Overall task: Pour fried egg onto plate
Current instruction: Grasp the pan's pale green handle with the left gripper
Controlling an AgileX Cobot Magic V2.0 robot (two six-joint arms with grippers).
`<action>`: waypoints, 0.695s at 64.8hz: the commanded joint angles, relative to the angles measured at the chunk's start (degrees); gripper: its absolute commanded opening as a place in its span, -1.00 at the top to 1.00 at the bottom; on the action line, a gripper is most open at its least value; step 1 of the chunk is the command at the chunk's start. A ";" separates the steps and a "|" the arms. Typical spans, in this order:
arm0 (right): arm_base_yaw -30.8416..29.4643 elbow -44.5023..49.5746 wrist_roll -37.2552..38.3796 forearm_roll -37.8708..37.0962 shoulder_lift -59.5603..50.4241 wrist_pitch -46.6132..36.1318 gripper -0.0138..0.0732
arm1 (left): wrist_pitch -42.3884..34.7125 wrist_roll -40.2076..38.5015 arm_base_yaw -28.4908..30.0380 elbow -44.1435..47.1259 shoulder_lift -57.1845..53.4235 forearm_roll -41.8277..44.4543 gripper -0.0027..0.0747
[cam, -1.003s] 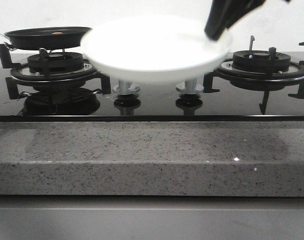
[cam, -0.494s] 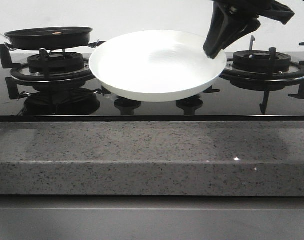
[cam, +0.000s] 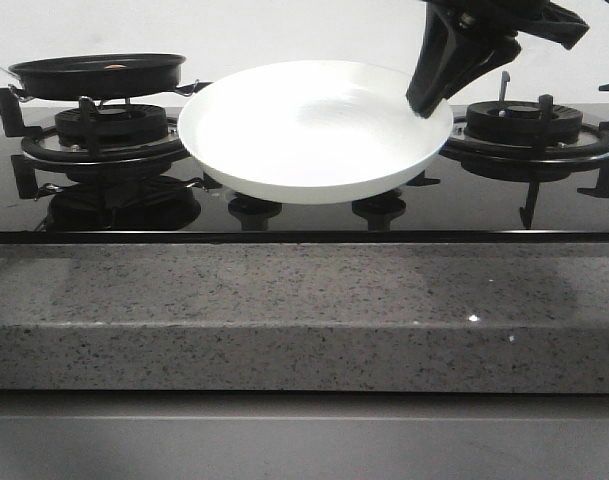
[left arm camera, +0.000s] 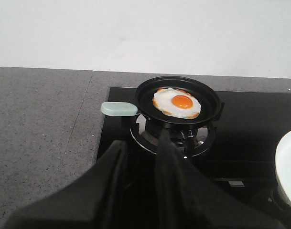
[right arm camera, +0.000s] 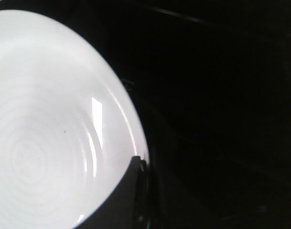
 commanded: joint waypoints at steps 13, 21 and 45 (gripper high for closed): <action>0.00 -1.35 -0.75 1.43 -2.41 -2.74 0.84 | -5.10 -0.39 -0.53 -1.83 0.71 -2.91 0.50; 0.00 -1.35 -0.75 1.43 -2.41 -2.74 0.84 | -5.07 -0.39 -0.53 -1.83 1.76 -2.30 0.25; 0.00 -1.35 -0.75 1.43 -2.41 -2.74 0.84 | 2.23 -0.39 -0.53 -4.79 11.08 -0.80 -0.59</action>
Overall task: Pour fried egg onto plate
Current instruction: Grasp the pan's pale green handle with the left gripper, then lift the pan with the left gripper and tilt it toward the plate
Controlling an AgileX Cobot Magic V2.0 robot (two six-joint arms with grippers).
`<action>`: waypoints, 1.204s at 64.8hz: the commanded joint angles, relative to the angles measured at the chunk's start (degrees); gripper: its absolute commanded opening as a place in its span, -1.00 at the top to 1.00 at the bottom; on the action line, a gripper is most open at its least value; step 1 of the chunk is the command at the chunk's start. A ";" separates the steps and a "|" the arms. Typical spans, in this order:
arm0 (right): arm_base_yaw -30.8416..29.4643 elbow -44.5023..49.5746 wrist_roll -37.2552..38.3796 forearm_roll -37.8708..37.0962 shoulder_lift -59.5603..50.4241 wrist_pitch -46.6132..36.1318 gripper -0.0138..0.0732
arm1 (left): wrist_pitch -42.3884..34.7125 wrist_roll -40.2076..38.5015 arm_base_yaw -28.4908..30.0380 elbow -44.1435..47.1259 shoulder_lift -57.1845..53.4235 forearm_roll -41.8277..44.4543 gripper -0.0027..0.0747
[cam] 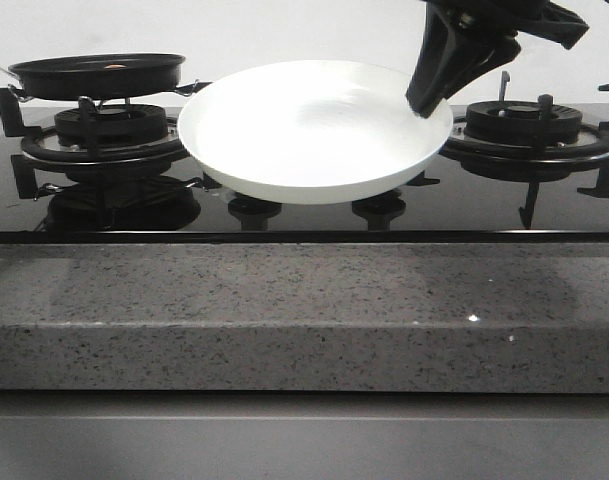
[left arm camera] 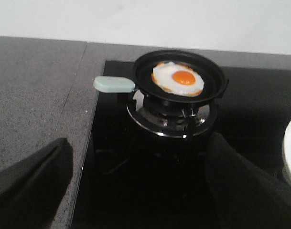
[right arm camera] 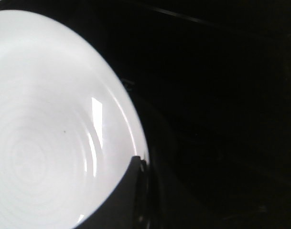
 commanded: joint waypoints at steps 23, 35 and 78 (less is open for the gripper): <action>0.00 -1.35 -0.63 1.43 -2.41 -2.74 0.84 | 17.24 1.54 6.16 -24.15 26.33 1.34 -0.59; 0.00 -1.35 -0.63 1.43 -2.41 -2.74 0.84 | 19.57 12.69 14.78 -30.92 35.30 -18.39 -0.59; 0.00 -1.35 -0.63 1.43 -2.41 -2.74 0.84 | 21.96 20.73 25.44 -33.85 56.87 -68.04 -0.59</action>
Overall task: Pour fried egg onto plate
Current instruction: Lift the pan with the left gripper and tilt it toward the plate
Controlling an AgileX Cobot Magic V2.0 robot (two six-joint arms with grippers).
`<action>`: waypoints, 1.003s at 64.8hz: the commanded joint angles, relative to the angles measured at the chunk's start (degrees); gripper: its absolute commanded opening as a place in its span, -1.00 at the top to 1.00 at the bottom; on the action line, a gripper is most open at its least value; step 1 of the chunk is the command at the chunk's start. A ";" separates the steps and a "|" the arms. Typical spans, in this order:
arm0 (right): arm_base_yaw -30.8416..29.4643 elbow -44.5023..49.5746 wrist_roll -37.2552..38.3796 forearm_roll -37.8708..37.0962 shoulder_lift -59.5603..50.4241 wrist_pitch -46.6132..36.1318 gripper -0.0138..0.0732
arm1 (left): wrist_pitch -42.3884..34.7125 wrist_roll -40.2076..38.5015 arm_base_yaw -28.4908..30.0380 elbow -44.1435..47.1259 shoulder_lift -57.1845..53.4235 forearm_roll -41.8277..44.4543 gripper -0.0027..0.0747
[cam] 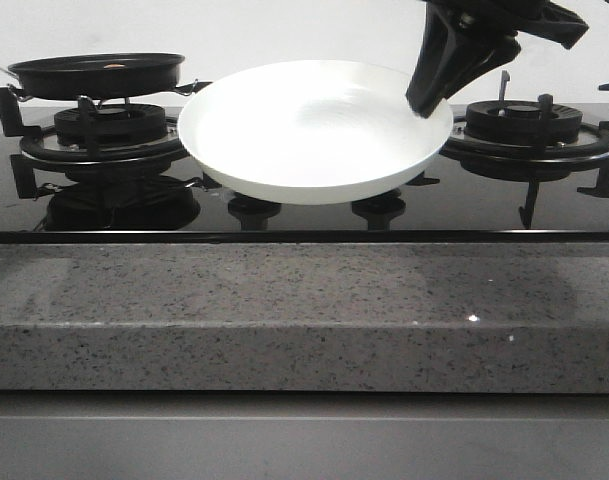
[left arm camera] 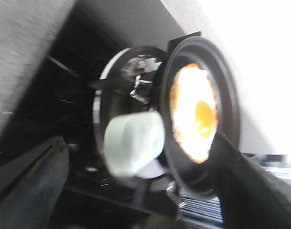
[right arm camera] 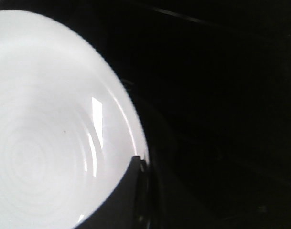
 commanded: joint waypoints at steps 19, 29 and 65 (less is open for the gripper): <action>0.00 -1.35 -0.53 1.43 -2.41 -2.75 0.84 | 4.91 2.70 -0.17 -1.95 3.30 -16.64 -0.58; 0.00 -1.35 -0.53 1.43 -2.41 -2.75 0.84 | 7.59 2.70 -0.17 -1.95 5.37 -18.44 -0.58; 0.00 -1.35 -0.53 1.43 -2.41 -2.75 0.84 | 10.15 2.80 -0.17 -1.95 6.89 -23.01 -0.06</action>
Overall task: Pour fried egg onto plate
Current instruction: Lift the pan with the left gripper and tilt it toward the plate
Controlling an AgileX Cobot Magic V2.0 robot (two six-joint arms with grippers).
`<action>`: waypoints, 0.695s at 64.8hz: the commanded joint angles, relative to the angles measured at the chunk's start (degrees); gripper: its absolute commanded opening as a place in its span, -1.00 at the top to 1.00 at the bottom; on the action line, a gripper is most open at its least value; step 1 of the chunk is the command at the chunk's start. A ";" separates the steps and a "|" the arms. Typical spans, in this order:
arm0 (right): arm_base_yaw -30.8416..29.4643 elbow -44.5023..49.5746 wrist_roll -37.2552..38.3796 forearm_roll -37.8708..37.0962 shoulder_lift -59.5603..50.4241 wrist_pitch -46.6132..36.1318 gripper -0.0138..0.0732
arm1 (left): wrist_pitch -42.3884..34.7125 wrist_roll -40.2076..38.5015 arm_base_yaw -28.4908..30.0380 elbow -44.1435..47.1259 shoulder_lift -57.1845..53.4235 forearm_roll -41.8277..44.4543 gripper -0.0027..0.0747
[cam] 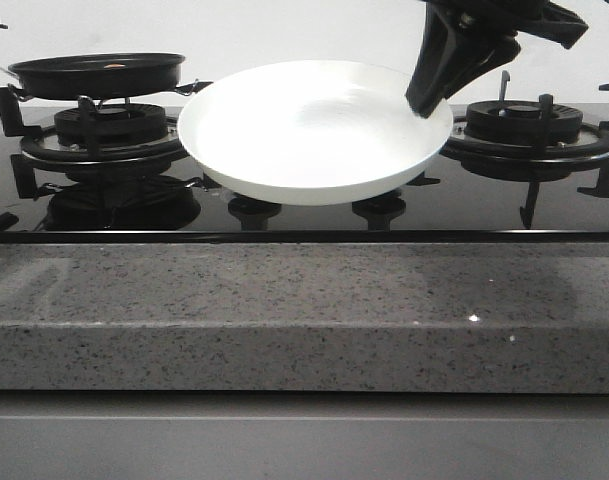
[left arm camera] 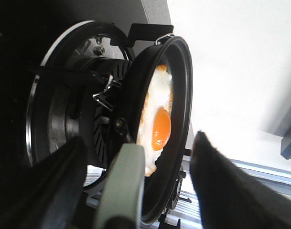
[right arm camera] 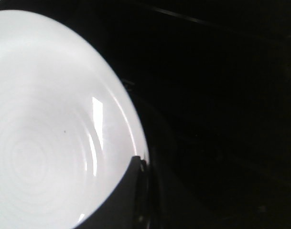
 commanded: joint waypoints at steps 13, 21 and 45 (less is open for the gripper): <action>0.00 -1.35 -0.36 1.43 -2.41 -2.75 0.84 | 1.71 0.31 -0.17 -1.70 -2.55 -4.45 0.19; 0.00 -1.35 -0.36 1.43 -2.41 -2.75 0.84 | 1.56 0.31 -0.17 -1.70 -2.55 -4.45 0.36; 0.00 -1.35 -0.36 1.43 -2.41 -2.75 0.84 | 2.42 0.31 -0.17 -1.70 -2.55 -4.45 0.82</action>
